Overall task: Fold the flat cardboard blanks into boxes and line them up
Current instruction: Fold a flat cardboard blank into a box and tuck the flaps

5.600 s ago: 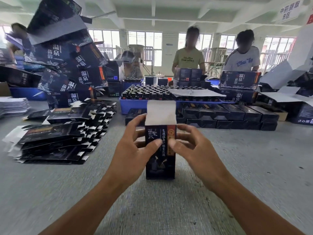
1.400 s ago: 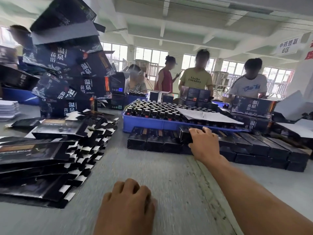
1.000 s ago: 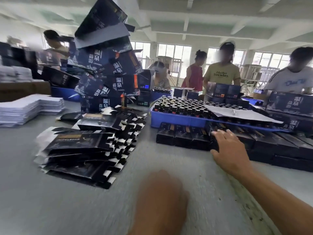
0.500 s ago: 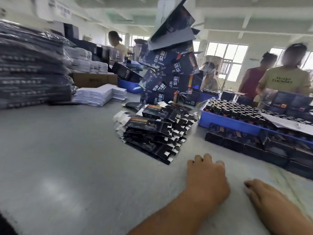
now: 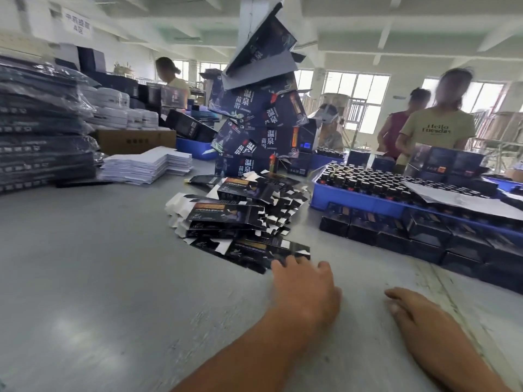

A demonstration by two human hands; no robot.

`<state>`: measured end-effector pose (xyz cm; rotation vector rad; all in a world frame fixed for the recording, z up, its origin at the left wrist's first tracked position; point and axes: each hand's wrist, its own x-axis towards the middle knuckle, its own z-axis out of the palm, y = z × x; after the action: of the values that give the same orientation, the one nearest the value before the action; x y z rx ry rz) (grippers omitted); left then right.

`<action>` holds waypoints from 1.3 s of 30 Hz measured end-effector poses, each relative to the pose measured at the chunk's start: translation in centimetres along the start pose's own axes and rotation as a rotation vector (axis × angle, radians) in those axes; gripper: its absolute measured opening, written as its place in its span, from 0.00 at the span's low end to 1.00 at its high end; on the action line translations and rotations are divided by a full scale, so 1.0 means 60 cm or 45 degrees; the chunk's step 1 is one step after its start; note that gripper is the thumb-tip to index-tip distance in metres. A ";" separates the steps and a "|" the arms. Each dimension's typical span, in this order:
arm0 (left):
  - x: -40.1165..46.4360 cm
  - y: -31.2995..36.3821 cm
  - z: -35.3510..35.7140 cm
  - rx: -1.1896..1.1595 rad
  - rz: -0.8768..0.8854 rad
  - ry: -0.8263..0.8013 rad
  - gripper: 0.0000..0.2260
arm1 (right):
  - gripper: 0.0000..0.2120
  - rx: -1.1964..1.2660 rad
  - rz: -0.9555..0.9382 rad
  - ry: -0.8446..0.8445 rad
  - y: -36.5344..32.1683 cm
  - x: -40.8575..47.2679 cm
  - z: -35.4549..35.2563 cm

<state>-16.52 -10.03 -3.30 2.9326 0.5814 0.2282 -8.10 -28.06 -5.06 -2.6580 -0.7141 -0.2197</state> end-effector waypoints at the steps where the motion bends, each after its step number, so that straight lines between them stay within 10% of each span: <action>1: -0.006 0.018 0.003 -0.036 0.125 -0.008 0.22 | 0.14 0.047 0.017 0.020 0.000 -0.001 -0.001; 7: -0.017 0.066 0.027 -0.156 0.581 0.148 0.22 | 0.16 0.132 0.047 0.046 0.000 -0.003 -0.006; 16: 0.051 -0.023 0.044 -0.112 0.211 -0.157 0.47 | 0.17 0.196 0.034 0.107 0.009 -0.002 -0.001; 39: 0.033 0.006 0.022 -0.136 0.350 -0.178 0.54 | 0.16 1.075 0.367 -0.081 0.057 -0.009 -0.066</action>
<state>-14.35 -9.71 -4.32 2.8856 0.1403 0.0786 -7.05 -32.61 -2.64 -1.9165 -0.3182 0.2092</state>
